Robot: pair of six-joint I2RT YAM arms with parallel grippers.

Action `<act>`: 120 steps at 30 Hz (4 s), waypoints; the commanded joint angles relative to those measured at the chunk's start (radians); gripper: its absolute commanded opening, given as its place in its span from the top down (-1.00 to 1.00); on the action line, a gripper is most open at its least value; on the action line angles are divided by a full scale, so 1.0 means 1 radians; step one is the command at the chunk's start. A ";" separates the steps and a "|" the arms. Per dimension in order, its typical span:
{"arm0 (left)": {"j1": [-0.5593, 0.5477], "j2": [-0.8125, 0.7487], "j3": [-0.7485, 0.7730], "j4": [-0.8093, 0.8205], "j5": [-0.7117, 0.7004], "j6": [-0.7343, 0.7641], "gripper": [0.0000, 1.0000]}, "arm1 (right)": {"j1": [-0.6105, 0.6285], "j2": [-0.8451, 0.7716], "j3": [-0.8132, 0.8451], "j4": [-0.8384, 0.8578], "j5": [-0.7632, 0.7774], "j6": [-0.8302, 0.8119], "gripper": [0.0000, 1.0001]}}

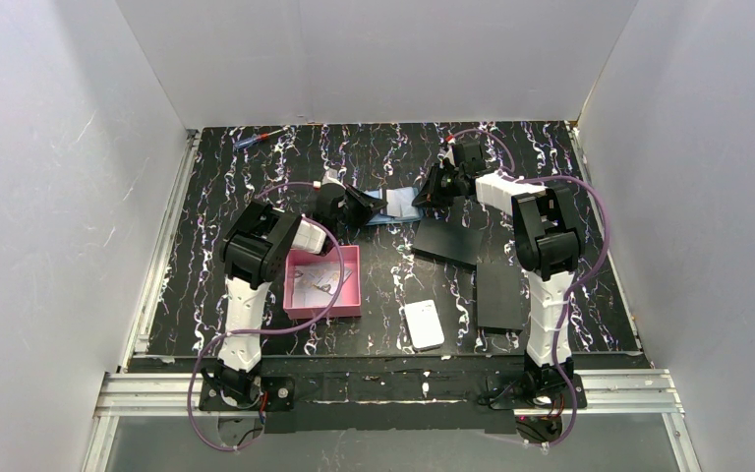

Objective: Put the credit cards into the card holder
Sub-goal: Insert the credit card into the card holder.

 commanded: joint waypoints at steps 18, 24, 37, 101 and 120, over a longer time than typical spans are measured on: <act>-0.026 0.051 0.002 0.104 0.011 0.045 1.00 | 0.022 -0.032 -0.051 -0.042 -0.051 0.021 0.97; -0.026 -0.006 0.042 -0.103 0.126 0.164 0.78 | 0.022 -0.033 -0.045 -0.050 -0.051 -0.001 0.97; -0.030 -0.019 0.337 -0.695 0.180 0.474 0.01 | 0.022 -0.007 0.038 -0.162 -0.016 -0.117 0.97; -0.029 0.128 0.798 -1.120 0.534 0.653 -0.22 | -0.026 0.033 0.128 -0.085 -0.117 -0.082 0.43; 0.096 -0.151 0.762 -1.310 0.558 0.654 -0.25 | -0.024 -0.144 0.187 -0.335 0.012 -0.271 -0.16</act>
